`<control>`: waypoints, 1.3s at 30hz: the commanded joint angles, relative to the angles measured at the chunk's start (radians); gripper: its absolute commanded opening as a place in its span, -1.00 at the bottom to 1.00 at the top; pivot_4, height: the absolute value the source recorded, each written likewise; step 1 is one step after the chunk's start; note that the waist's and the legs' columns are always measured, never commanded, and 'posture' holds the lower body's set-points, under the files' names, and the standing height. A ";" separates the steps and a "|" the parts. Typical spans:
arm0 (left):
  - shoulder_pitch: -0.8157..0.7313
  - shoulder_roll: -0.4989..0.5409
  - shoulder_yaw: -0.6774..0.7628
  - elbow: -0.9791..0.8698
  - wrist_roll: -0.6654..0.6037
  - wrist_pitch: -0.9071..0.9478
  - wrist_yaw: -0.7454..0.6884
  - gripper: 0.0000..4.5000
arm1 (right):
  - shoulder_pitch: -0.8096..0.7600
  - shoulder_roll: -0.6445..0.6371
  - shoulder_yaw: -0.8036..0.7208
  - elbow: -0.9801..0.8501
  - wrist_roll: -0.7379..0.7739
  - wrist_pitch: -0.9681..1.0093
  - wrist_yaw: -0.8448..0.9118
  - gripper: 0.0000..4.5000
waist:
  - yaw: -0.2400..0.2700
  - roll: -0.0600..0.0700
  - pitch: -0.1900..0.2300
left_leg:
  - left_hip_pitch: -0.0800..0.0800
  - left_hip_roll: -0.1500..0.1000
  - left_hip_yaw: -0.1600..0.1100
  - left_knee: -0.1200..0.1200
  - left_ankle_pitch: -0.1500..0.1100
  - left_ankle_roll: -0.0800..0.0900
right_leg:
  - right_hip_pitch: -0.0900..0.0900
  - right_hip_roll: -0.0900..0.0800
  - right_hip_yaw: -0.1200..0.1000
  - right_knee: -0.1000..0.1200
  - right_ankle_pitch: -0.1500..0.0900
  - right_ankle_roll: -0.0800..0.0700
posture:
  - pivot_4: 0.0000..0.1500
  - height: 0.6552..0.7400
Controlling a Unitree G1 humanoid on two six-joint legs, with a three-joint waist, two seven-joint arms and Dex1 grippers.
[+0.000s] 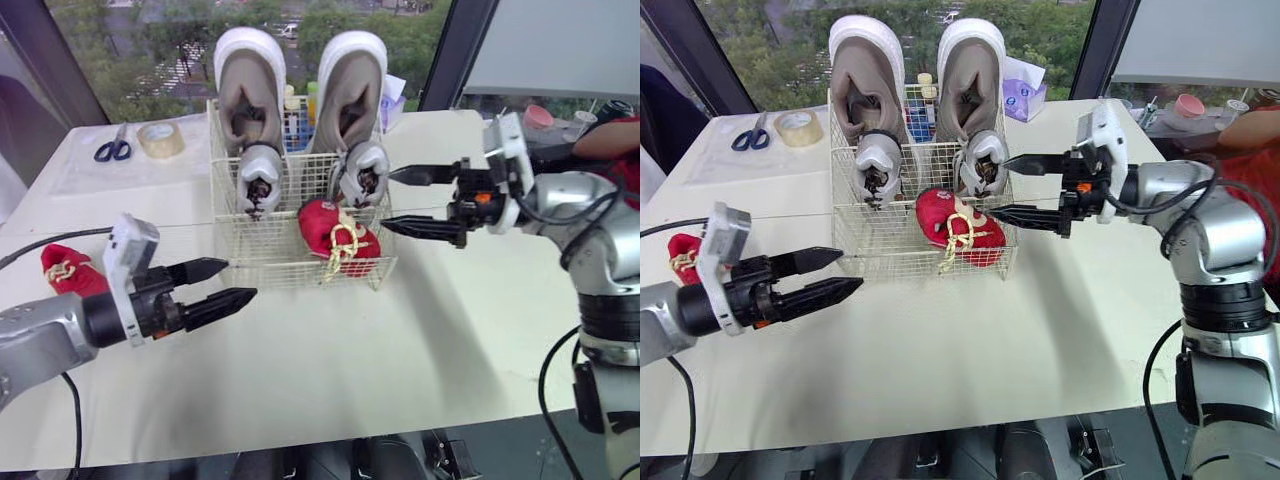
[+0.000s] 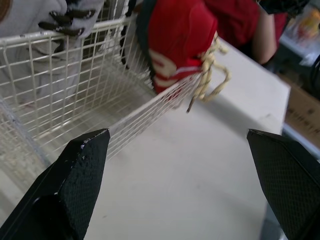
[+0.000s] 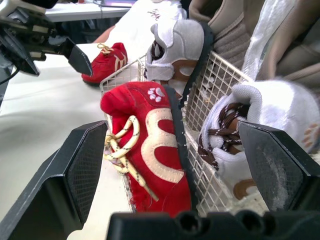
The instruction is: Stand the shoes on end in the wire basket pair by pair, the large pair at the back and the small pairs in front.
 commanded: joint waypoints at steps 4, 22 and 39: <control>-0.050 0.017 0.160 0.090 -0.069 -0.051 0.307 1.00 | -0.131 -0.075 -0.126 -0.053 0.231 0.260 -0.038 0.99 | 0.000 0.000 0.000 | 0.000 0.000 0.000 0.000 0.000 0.000 | 0.000 -0.001 0.000 0.000 0.000 0.000 | 1.00 1.00; -0.545 0.041 -0.126 0.795 -0.093 0.127 1.316 1.00 | -0.170 -0.250 0.110 -0.104 0.184 0.262 0.280 0.99 | 0.023 -0.004 -0.001 | -0.001 -0.001 -0.001 0.000 0.000 -0.001 | -0.001 -0.002 0.001 0.001 0.002 0.002 | 1.00 1.00; -1.130 -0.105 -0.295 1.715 0.744 0.067 0.691 -0.90 | -0.009 -0.249 -0.112 -0.267 0.351 0.401 0.007 1.00 | 0.026 -0.008 -0.002 | 0.000 -0.001 0.001 0.003 0.001 0.003 | 0.001 0.000 -0.002 0.003 0.003 0.005 | 1.00 1.00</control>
